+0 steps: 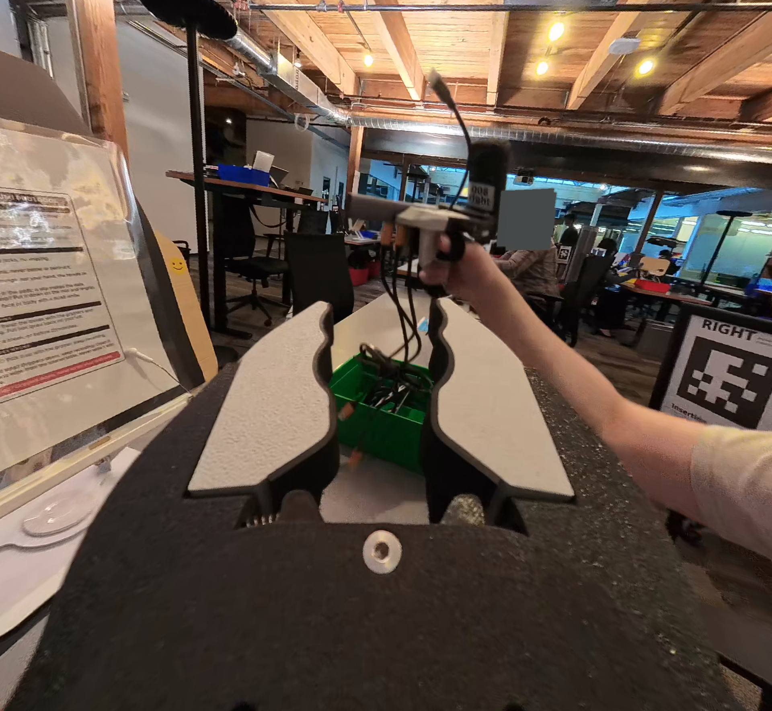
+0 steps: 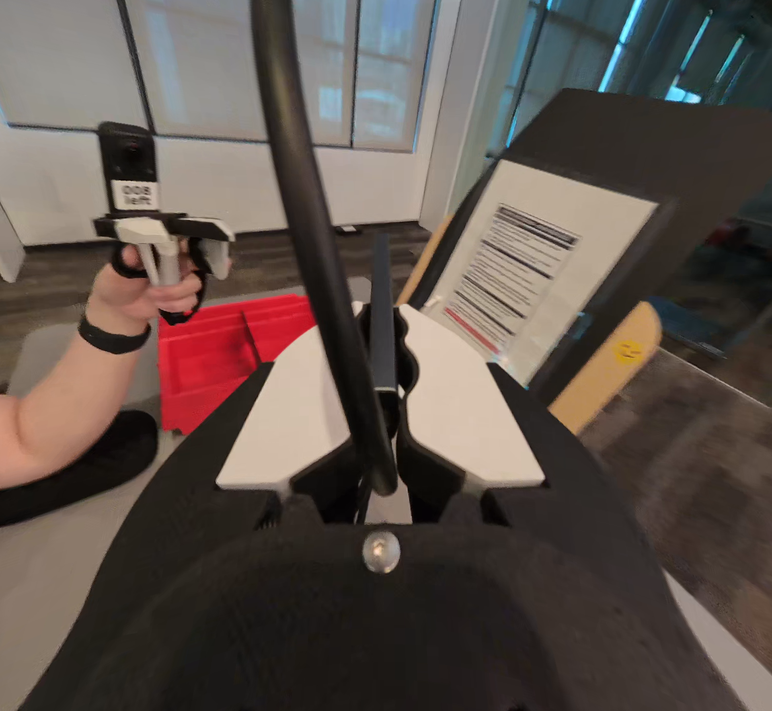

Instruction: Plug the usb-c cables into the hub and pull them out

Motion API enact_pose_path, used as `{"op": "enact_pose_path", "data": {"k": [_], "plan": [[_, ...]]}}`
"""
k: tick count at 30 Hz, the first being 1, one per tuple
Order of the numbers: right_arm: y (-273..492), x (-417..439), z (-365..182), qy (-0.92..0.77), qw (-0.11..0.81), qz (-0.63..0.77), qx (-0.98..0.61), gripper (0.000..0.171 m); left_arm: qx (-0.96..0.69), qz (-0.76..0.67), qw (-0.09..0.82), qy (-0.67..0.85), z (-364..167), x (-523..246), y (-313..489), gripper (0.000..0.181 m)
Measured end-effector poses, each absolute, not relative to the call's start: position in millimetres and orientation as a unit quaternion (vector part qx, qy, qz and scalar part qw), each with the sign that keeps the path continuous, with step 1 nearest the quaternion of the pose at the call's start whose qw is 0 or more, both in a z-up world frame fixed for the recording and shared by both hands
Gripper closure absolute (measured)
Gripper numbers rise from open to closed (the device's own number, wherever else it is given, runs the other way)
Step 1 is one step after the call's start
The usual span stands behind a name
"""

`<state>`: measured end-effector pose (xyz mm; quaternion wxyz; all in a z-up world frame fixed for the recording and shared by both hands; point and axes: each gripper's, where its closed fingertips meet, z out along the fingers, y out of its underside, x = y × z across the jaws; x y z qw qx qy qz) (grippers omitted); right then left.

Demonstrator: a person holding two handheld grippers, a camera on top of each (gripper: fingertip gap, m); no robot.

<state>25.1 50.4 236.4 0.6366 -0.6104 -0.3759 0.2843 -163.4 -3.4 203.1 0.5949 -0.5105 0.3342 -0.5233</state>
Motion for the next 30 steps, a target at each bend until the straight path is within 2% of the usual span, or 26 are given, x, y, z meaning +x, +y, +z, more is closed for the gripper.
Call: {"op": "enact_pose_path", "data": {"k": [3,6,13,18,23,30], "plan": [[64.0,68.7,261.7,-0.375,0.648,0.216,-0.627,0.161,-0.504,-0.529,0.593,0.338,205.6,-163.0,-7.4,0.139],[81.4,112.7,264.5,-0.358,0.651,0.159,-0.651,0.161,-0.498,-0.536,0.591,0.34,207.0,-162.2,-10.2,0.14],[119.2,180.4,177.9,-0.312,0.573,0.098,-0.751,0.161,-0.507,-0.541,0.573,0.349,200.9,-154.6,-9.7,0.143],[122.0,180.4,143.3,-0.304,0.568,0.141,-0.752,0.161,-0.511,-0.541,0.565,0.357,197.8,-149.9,-10.1,0.144],[114.8,178.5,167.1,-0.307,0.613,0.151,-0.712,0.161,-0.517,-0.54,0.56,0.357,194.6,-147.0,-7.2,0.144],[107.8,182.1,243.9,-0.305,0.67,0.121,-0.666,0.161,-0.522,-0.535,0.558,0.36,192.2,-142.9,-6.8,0.144]]}}
